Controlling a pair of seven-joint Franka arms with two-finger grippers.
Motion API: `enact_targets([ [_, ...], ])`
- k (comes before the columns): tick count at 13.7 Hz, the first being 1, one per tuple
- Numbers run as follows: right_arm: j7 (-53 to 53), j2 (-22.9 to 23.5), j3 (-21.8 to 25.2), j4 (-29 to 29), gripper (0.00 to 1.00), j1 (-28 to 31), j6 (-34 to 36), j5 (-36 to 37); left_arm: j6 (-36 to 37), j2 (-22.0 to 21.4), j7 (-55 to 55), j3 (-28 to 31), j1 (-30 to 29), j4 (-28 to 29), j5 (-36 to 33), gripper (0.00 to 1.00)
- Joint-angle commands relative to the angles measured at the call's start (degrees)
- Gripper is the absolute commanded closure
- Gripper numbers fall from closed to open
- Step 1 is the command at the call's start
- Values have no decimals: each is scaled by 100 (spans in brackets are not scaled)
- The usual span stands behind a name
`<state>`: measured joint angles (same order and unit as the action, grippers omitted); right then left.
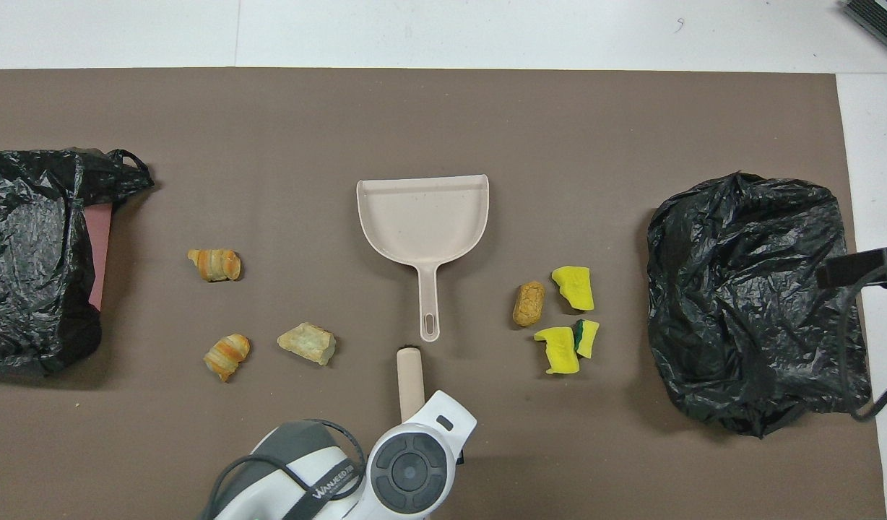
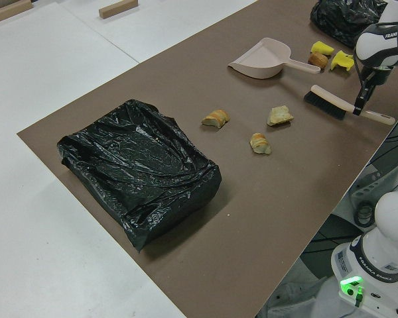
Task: Sweep and dump trash in bin
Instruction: 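Carry the brush to the bread while the right gripper grasps the dustpan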
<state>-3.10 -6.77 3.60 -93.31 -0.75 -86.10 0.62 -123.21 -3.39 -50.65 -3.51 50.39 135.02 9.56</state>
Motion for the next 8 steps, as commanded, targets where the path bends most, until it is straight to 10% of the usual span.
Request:
enact_targets([
  [1, -42, -176, -26, -213, 0, 57, -12, -18, 866, -259, 170, 43, -528, -211, 99, 100],
  [8, 596, -1, -141, -363, 0, -564, -248, -70, 1588, -215, -58, 52, -2225, -889, -332, 100],
])
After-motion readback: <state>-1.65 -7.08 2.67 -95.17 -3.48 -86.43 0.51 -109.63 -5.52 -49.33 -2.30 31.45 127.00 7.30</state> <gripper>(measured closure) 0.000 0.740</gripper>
